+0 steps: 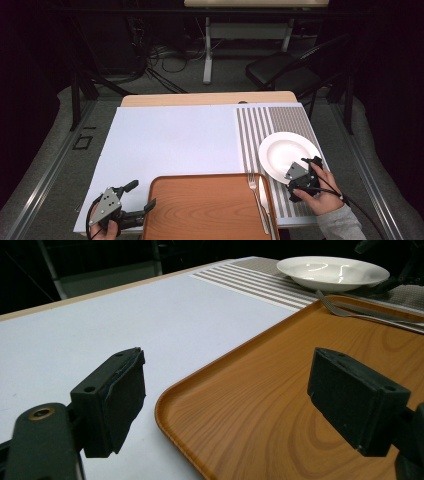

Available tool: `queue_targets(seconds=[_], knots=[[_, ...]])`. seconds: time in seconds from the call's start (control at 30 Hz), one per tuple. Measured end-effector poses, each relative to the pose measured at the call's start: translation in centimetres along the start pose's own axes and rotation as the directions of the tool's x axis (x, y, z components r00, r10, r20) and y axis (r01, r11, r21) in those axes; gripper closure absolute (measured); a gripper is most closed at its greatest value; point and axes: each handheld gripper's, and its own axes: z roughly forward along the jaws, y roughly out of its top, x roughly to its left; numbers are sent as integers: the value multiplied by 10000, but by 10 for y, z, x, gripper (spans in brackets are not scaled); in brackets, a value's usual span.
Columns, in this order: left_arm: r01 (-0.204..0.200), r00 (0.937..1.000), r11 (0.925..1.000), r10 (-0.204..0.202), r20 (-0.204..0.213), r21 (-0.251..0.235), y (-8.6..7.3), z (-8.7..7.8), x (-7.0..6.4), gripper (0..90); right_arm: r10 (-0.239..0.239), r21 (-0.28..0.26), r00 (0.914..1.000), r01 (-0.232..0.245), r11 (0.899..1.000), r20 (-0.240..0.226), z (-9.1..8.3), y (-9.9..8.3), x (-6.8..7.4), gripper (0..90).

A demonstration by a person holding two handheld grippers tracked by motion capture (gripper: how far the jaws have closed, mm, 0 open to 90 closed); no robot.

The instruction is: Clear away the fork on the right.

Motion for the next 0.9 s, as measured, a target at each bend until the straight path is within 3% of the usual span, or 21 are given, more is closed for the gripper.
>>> queue_targets(seconds=[0.17, 0.4, 0.63, 0.73, 0.9], knots=[[-9, 10000, 10000, 9, 6, 2, 0, 0, 0, 159, 51, 293, 9999, -56, 9996, 148, 3, -4, -2, 0], [-5, 10000, 10000, 5, 8, -1, 0, 0, 0, 159, -397, 296, 9982, 384, 9988, 439, 5, -8, -5, 0], [-15, 10000, 10000, 15, 17, -7, 0, -1, 0, 159, -408, 508, 9977, 381, 9980, 547, 7, -10, -5, 0], [-16, 10000, 10000, 16, 17, -9, 0, -1, 0, 159, -662, 598, 9952, 620, 9963, 718, 9, -11, -6, 0], [-16, 10000, 10000, 16, 26, -6, 0, 0, 0, 159, -652, 471, 9950, 618, 9970, 753, 10, -13, -6, 0]])
